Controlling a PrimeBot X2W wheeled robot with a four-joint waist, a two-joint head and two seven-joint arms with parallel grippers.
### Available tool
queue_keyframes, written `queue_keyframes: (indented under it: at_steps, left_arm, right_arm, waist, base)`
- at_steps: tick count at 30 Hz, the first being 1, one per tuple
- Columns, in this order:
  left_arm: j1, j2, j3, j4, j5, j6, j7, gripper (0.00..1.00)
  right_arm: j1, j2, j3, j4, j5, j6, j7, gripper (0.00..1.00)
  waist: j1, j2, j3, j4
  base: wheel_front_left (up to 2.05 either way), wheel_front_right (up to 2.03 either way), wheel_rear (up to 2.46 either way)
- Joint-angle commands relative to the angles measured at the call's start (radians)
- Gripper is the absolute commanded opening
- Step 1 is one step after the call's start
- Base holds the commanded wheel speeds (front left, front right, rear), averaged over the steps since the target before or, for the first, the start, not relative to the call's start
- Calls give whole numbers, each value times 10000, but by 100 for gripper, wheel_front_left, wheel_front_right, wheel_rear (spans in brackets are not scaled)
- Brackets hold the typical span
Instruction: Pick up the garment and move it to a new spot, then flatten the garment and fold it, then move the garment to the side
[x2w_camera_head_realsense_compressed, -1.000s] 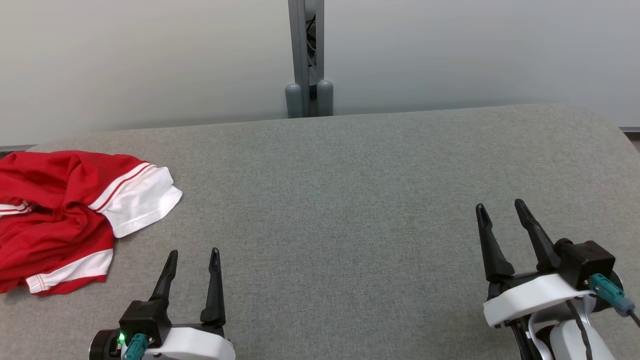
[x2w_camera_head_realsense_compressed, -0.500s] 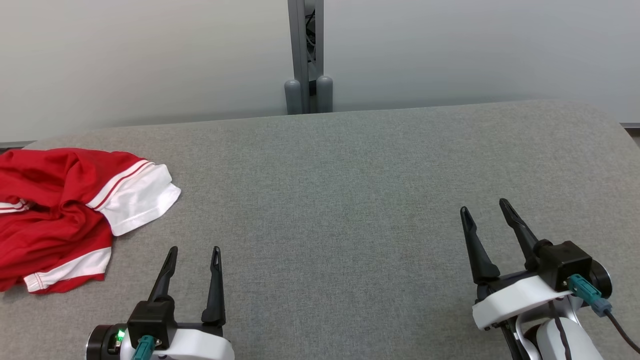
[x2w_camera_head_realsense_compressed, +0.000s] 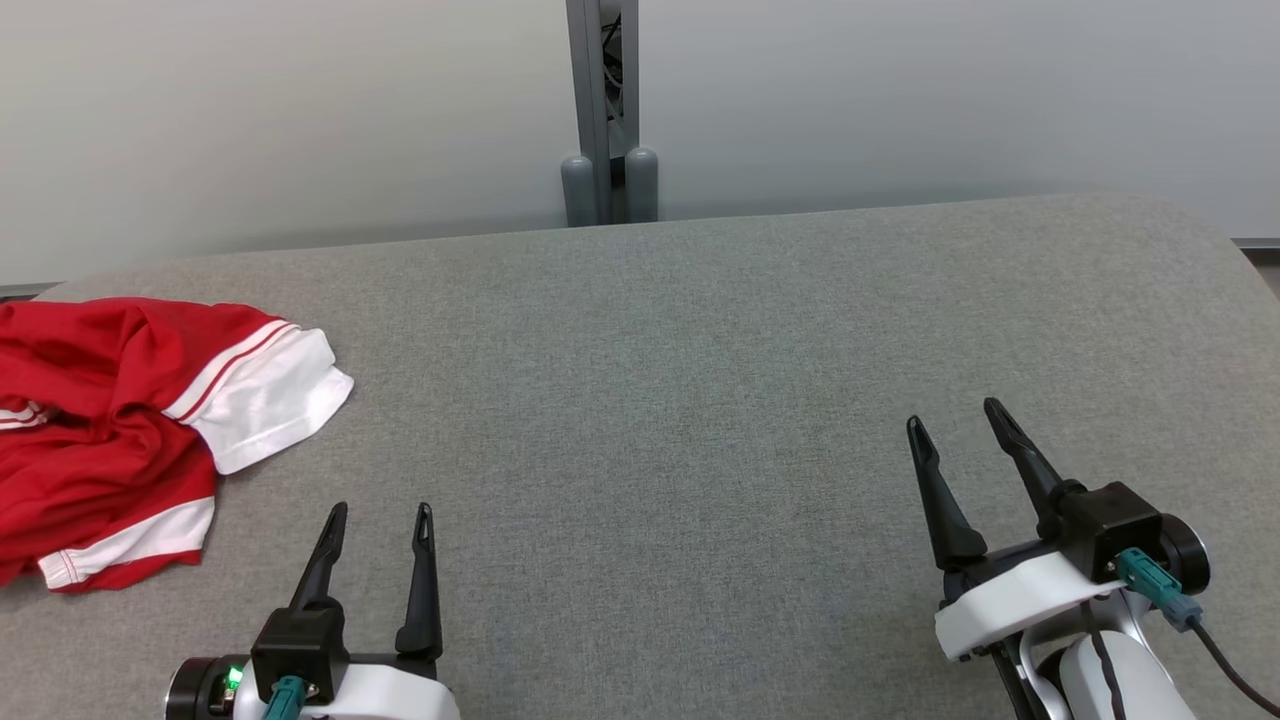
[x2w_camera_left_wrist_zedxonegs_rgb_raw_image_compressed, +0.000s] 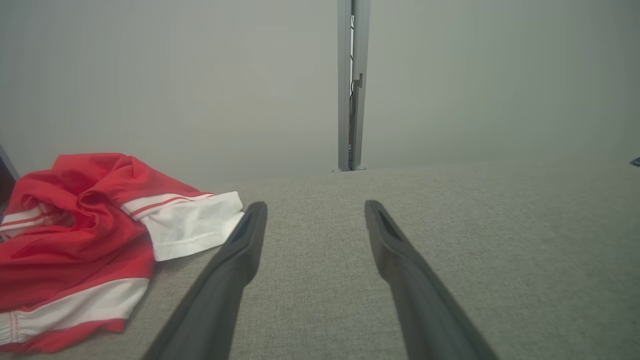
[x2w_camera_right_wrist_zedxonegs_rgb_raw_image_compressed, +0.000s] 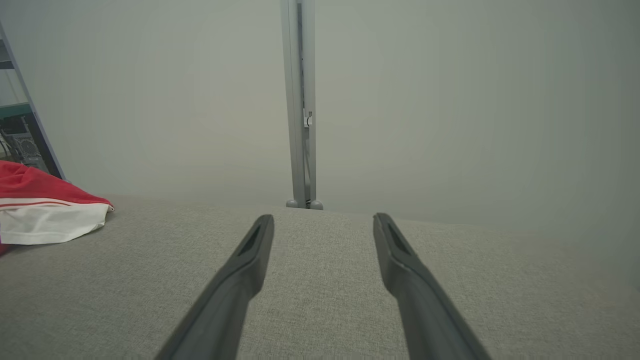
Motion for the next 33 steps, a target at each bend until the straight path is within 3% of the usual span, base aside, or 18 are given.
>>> queue_keyframes:
  at_steps: [1, 20, 26, 33]
  left_arm:
    - [-11, 35, 2, 4, -39, -34, -52, 100]
    - [-94, 35, -107, 88, -144, 33, -45, 100]
    - [-113, 32, -121, 160, -228, 102, -45, 100]
    - [250, 33, -36, 194, -355, 172, -45, 100]
  right_arm:
    - [-94, -91, -16, 50, 20, 19, -60, 100]
    - [1, -86, -6, 58, 234, 19, -43, 100]
    - [157, -90, 104, 11, 310, 19, -42, 100]
    - [351, -95, 340, 76, 380, 19, -42, 100]
  waist:
    - [0, 0, -11, -6]
    - [0, 0, -29, 263]
    - [0, 0, -93, 1019]
    - [0, 0, -506, 2410]
  base:
    - [0, 0, 0]
    - [0, 0, 0]
    - [0, 0, 0]
    - [0, 0, 0]
